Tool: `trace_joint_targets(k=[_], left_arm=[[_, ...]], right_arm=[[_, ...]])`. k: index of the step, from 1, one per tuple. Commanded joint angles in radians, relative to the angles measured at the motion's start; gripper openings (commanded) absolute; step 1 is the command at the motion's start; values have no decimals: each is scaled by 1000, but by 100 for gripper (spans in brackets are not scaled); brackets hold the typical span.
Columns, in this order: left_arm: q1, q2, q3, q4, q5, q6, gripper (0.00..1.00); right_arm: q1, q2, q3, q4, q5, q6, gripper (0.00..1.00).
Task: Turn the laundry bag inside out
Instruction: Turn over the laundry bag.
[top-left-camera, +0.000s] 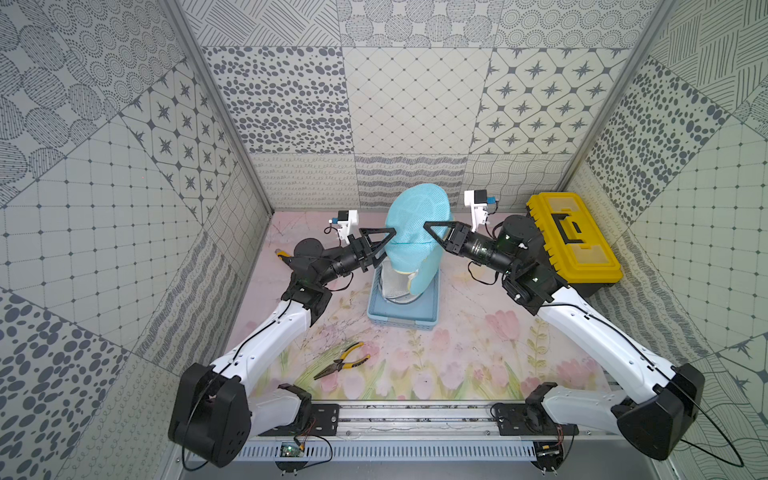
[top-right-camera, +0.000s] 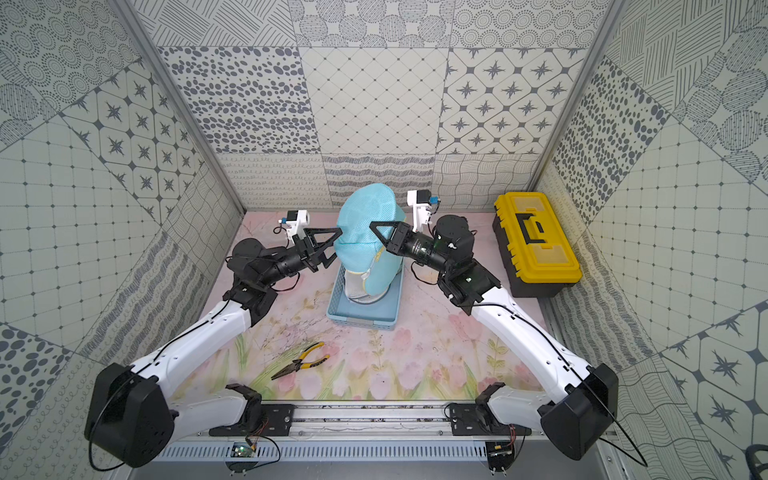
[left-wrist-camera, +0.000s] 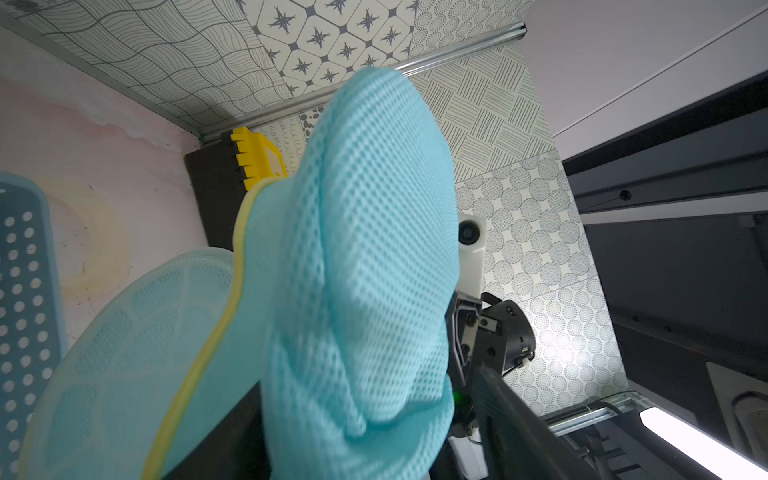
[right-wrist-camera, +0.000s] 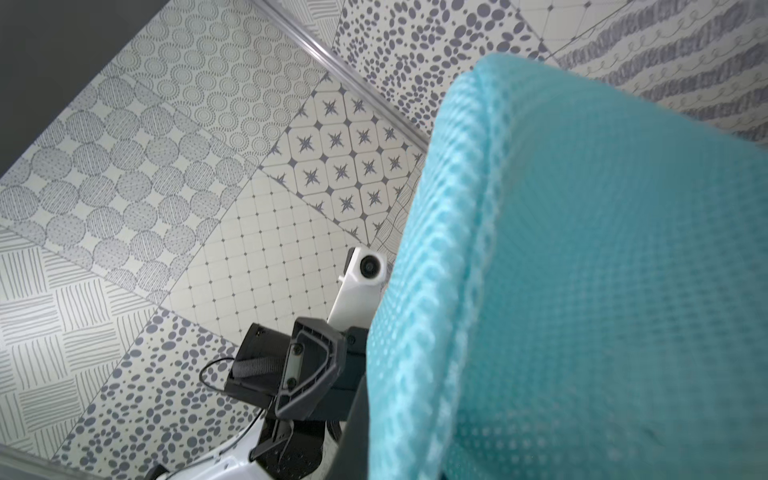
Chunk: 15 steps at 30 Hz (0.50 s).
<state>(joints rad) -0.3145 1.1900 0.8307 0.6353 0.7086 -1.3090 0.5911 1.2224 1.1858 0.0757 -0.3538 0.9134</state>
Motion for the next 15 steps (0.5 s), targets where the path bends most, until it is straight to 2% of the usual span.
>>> trace_joint_targets(k=[1, 3, 5, 8, 11, 15], left_arm=[[-23, -104, -64, -285, -105, 393, 77], [-43, -127, -93, -296, -126, 427, 77], [-86, -143, -90, -332, -157, 514, 77], [-214, -138, -53, -439, -263, 665, 77], [-263, -116, -33, -460, -334, 700, 78], [-277, -116, -30, -428, -378, 736, 80]], right_arm=[[-4, -47, 18, 79, 129, 74, 0], [-4, -57, 21, 91, 150, 85, 0], [-4, -62, 19, 106, 158, 97, 0], [-2, -68, 15, 134, 165, 116, 0], [1, -65, 12, 164, 151, 137, 0], [17, -63, 2, 191, 141, 154, 0]])
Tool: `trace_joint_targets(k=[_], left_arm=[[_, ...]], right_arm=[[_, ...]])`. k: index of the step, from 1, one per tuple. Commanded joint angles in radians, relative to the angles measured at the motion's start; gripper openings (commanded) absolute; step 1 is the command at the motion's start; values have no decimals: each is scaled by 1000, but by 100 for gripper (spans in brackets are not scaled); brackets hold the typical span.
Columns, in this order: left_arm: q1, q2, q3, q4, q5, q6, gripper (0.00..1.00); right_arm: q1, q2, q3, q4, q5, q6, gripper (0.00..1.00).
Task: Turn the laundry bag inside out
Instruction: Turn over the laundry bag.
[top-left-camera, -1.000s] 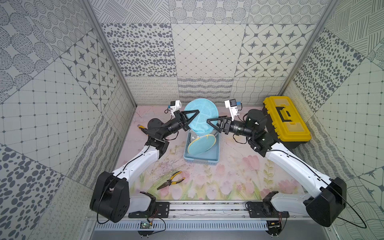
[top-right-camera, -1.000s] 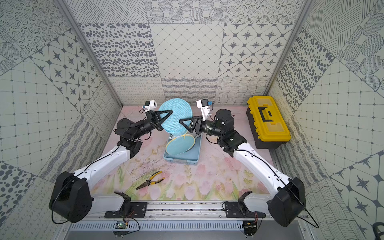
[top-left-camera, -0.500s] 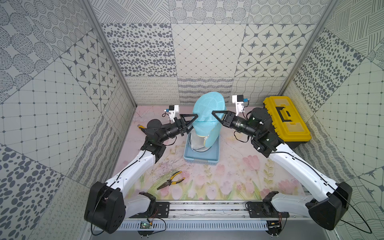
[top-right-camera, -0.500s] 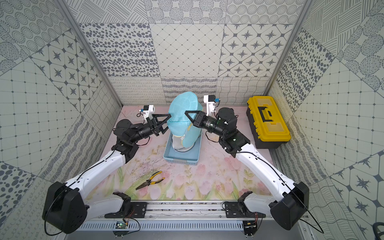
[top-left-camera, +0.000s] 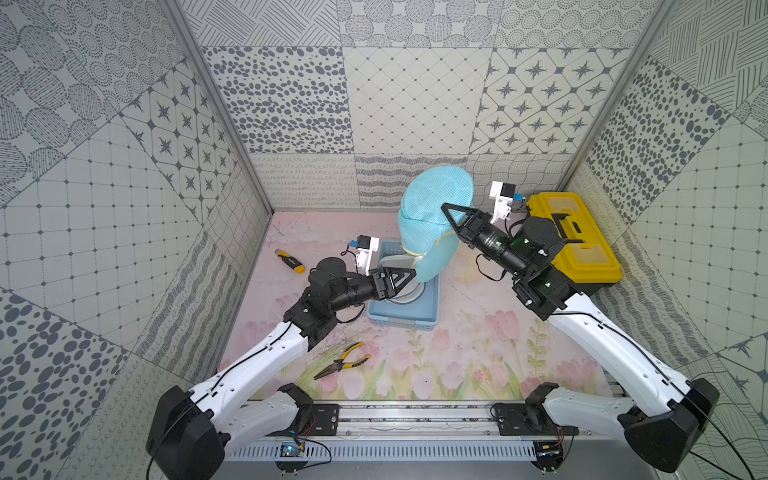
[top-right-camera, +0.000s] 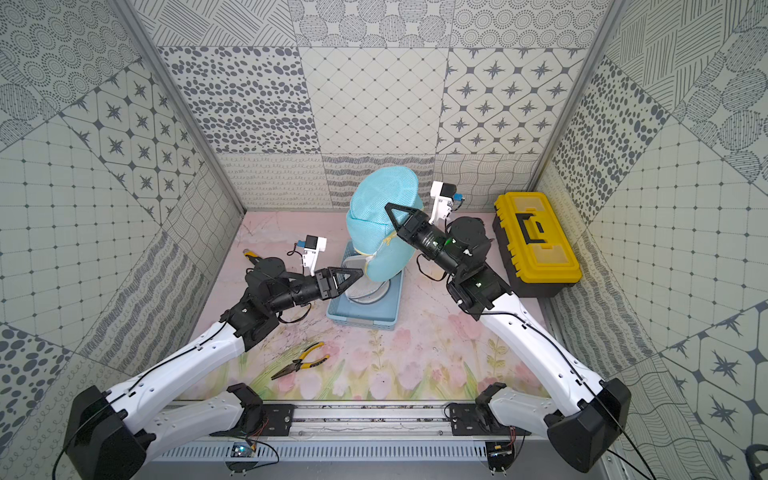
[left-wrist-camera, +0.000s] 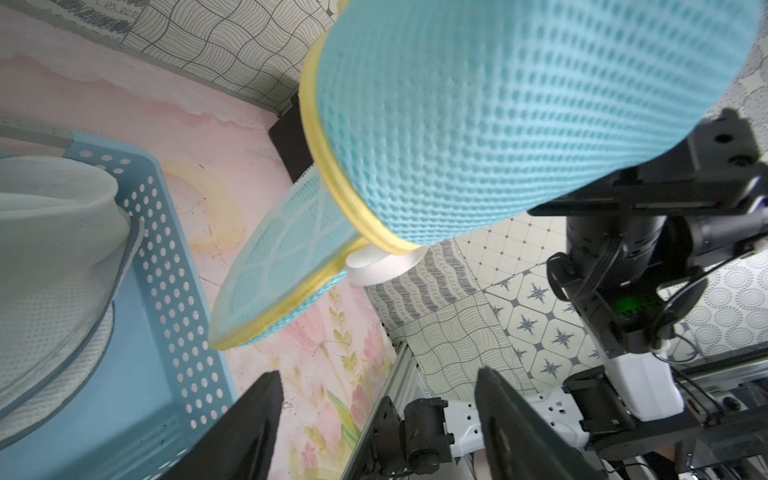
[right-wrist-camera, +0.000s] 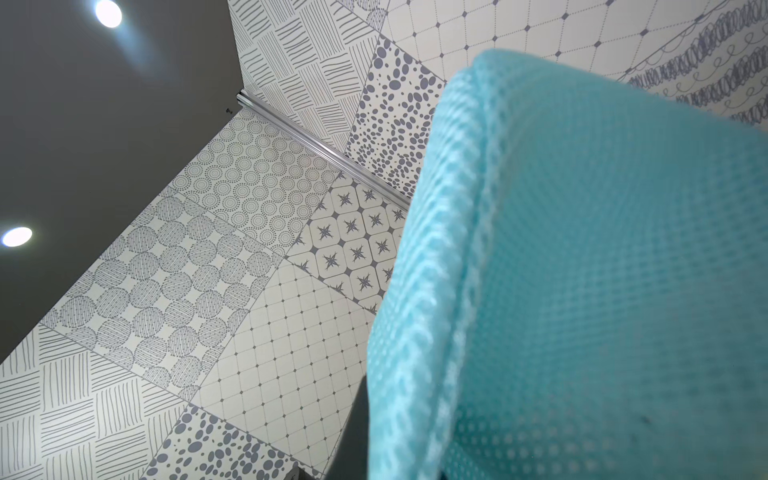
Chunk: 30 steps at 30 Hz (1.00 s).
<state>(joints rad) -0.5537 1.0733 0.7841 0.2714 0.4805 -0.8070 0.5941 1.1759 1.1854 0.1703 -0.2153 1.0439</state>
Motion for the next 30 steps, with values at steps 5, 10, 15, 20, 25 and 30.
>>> trace_joint_targets(k=[5, 10, 15, 20, 25, 30], left_arm=[[-125, 20, 48, -22, -251, 316, 81], [-156, 30, 120, -85, -356, 413, 82], [-199, -15, 143, -234, -443, 511, 81], [-206, -25, 109, -162, -492, 534, 83], [-206, 55, 172, -89, -487, 558, 84], [-206, 124, 231, -54, -498, 558, 79]], right_arm=[[28, -19, -21, 139, 14, 47, 0], [37, -21, -30, 158, 5, 64, 0], [36, -49, -45, 152, 9, 53, 0], [38, -44, -45, 173, -8, 56, 0], [40, -19, -48, 202, -26, 86, 0], [52, -12, -65, 212, -22, 95, 0]])
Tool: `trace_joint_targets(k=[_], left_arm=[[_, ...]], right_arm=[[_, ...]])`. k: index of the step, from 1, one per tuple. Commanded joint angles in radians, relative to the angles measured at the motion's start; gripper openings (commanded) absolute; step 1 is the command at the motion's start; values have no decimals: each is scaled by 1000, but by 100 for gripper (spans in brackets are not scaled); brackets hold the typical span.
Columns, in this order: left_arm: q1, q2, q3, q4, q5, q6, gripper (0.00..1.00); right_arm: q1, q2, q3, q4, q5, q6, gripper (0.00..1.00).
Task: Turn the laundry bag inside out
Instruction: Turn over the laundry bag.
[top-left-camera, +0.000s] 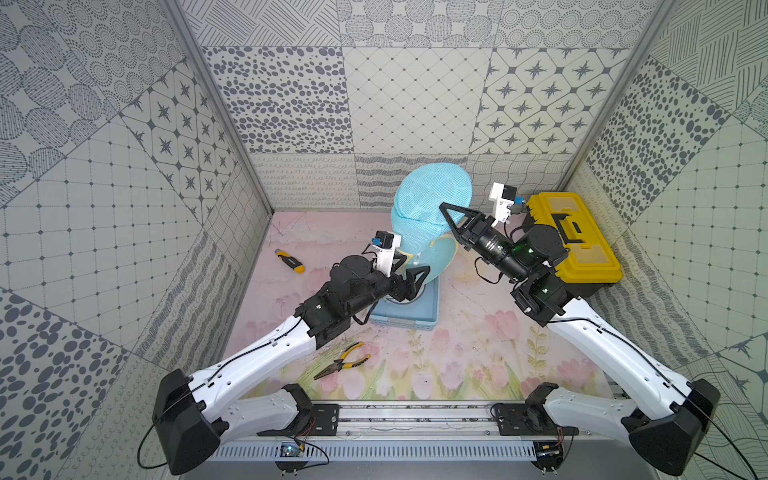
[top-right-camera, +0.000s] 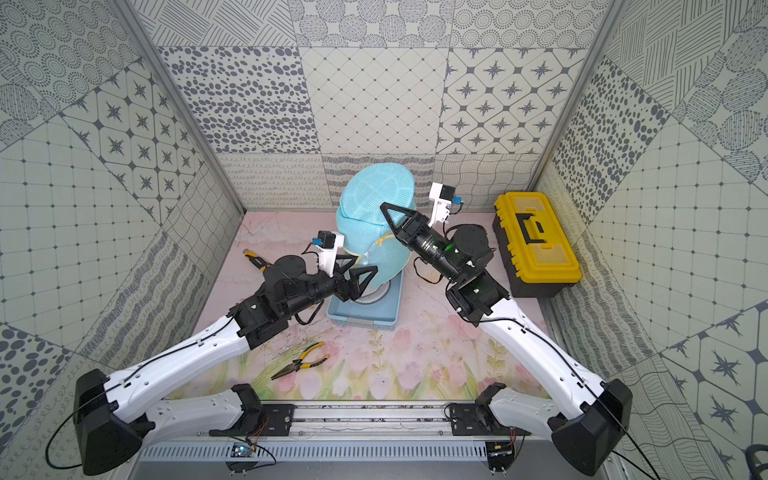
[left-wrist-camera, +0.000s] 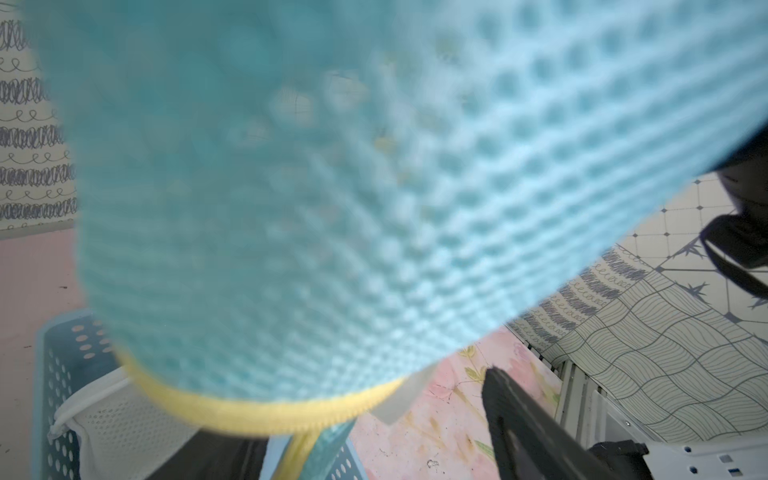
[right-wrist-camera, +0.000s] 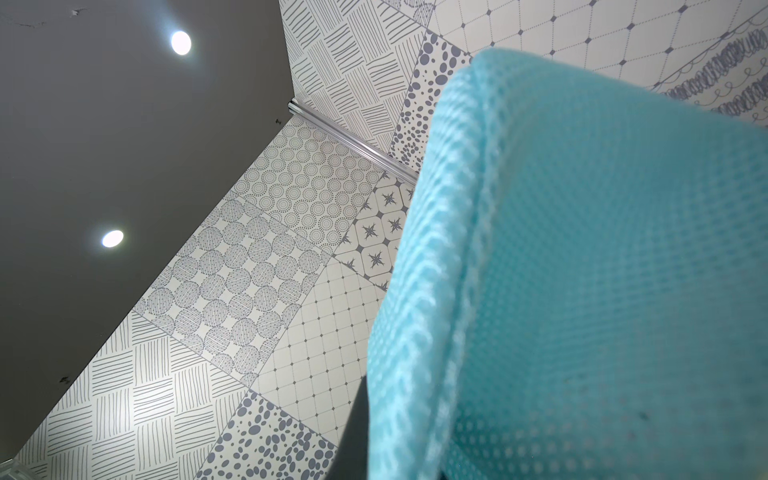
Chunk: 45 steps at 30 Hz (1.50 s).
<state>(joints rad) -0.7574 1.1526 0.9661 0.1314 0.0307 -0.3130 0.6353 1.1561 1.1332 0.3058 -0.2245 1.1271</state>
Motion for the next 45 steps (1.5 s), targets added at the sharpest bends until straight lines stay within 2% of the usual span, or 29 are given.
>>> trace_joint_targets(k=[1, 3, 6, 12, 15, 20, 23, 26, 28, 30, 32, 33, 36, 40, 43, 45], left_arm=[[-2, 50, 53, 90, -42, 60, 77], [-2, 51, 53, 98, -27, 49, 72], [-2, 49, 54, 102, -13, 39, 58], [-2, 26, 49, 87, -32, 36, 56], [-2, 27, 56, 64, -34, 45, 46], [-2, 33, 82, -21, -14, 41, 44], [-2, 27, 91, -81, -18, 54, 35], [-2, 3, 92, -129, -14, 57, 31], [-2, -14, 96, -172, 12, 58, 21], [-2, -24, 110, -218, 49, 60, 2], [-2, -19, 145, -289, 103, 54, 0], [-2, -12, 170, -333, 140, 52, 0], [10, 42, 274, -494, 283, 3, 0], [78, 96, 326, -553, 509, -139, 0], [174, 119, 308, -503, 683, -293, 0], [229, 126, 274, -425, 798, -381, 0]], right_arm=[[14, 9, -15, 81, -13, 12, 0], [18, 11, -20, 81, -13, 14, 0], [20, 14, -31, 91, -9, 19, 0], [21, 17, -38, 96, -13, 25, 0], [21, 16, -40, 95, -11, 29, 0], [21, 5, -41, 68, 4, 18, 0], [20, 1, -44, 65, 7, 14, 0], [19, 3, -45, 47, 11, 10, 0], [15, 2, -44, 25, 10, 8, 0], [6, 9, -42, -2, 3, 11, 0], [-9, 22, -37, -43, -22, 15, 0], [-19, 30, -31, -84, -41, 10, 3], [-64, 58, -8, -239, -85, -46, 23], [-146, 119, 15, -401, -183, -183, 60], [-185, 154, -10, -465, -256, -256, 72], [-195, 145, -47, -502, -246, -310, 80]])
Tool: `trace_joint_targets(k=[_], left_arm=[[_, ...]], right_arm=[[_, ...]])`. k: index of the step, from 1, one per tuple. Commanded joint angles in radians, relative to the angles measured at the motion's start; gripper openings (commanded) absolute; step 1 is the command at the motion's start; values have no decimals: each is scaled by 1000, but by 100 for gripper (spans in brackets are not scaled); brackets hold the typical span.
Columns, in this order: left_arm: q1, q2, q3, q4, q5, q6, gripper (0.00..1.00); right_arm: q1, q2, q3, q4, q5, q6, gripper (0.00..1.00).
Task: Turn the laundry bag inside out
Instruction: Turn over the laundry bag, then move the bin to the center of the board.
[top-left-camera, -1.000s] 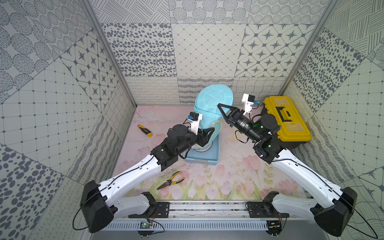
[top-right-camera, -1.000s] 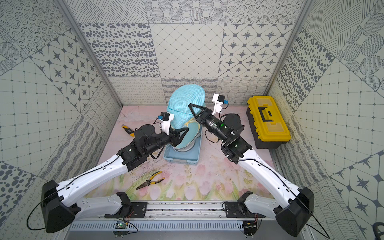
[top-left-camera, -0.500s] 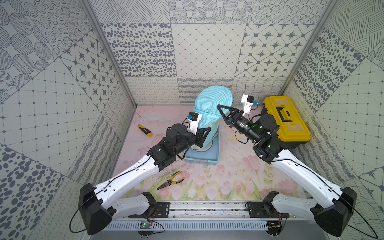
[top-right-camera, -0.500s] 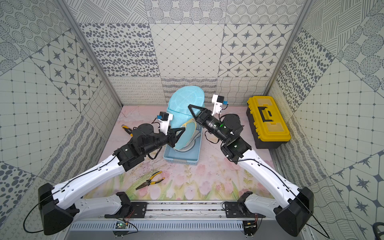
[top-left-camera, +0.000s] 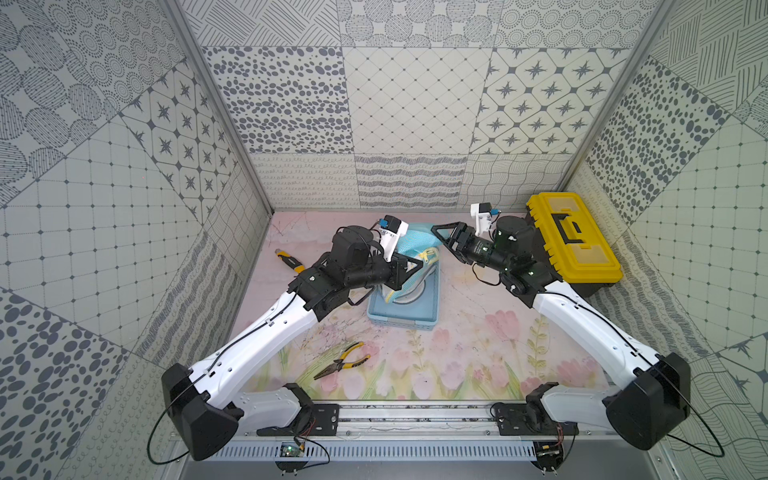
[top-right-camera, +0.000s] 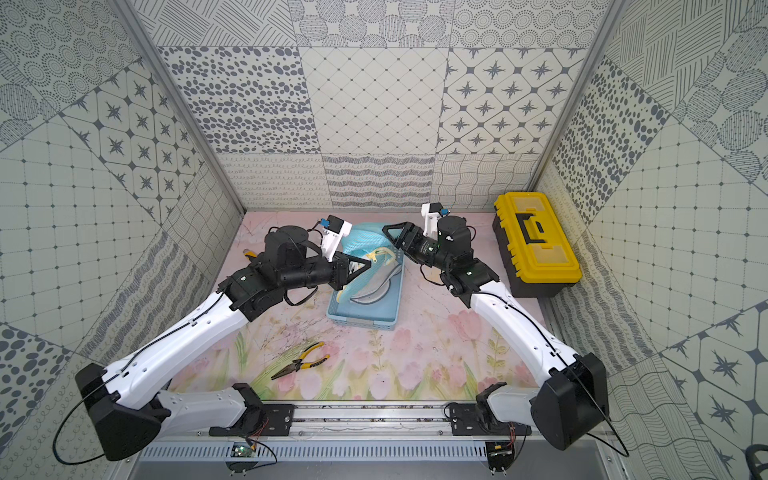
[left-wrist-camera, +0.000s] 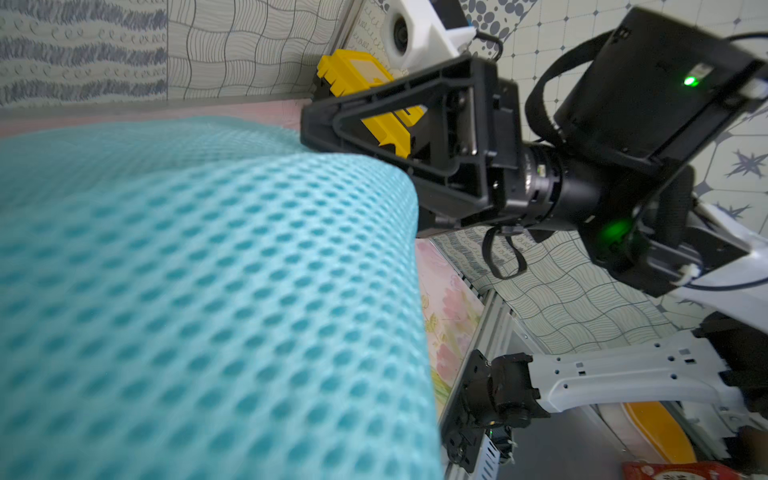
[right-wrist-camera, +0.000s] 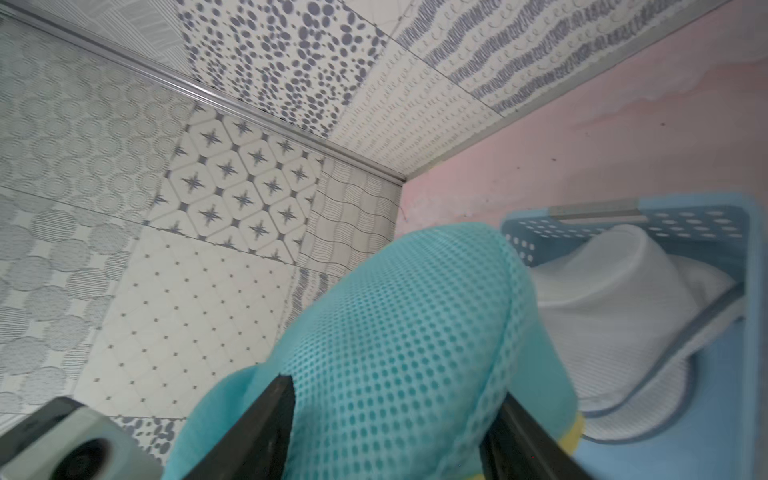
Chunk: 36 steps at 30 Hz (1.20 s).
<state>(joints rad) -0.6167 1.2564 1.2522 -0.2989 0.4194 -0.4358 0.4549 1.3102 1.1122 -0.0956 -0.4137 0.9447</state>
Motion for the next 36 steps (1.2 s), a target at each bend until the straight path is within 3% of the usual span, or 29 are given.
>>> trace_joint_targets(k=[1, 7, 11, 18, 25, 29, 34, 36], left_arm=[[102, 24, -21, 21, 436, -277, 0], [112, 29, -28, -67, 447, -228, 0], [116, -12, -33, -123, 371, -188, 0], [122, -19, 1, -216, 336, -124, 0], [125, -23, -1, -234, 297, -106, 0], [128, -16, -4, -235, 296, -104, 0], [130, -8, -12, -226, 300, -114, 0], [132, -9, -17, -222, 302, -118, 0]], right_arm=[[-15, -23, -40, -133, -34, -160, 82], [-16, -150, -116, -251, 177, -301, 87], [-18, -183, -164, -330, 311, -329, 87], [-16, 33, -184, -214, 231, -306, 75], [-9, 287, -104, -104, 180, -284, 65], [4, 381, -48, -83, 208, -277, 53], [8, 472, 39, -95, 279, -257, 17], [7, 502, 85, -109, 307, -252, 9]])
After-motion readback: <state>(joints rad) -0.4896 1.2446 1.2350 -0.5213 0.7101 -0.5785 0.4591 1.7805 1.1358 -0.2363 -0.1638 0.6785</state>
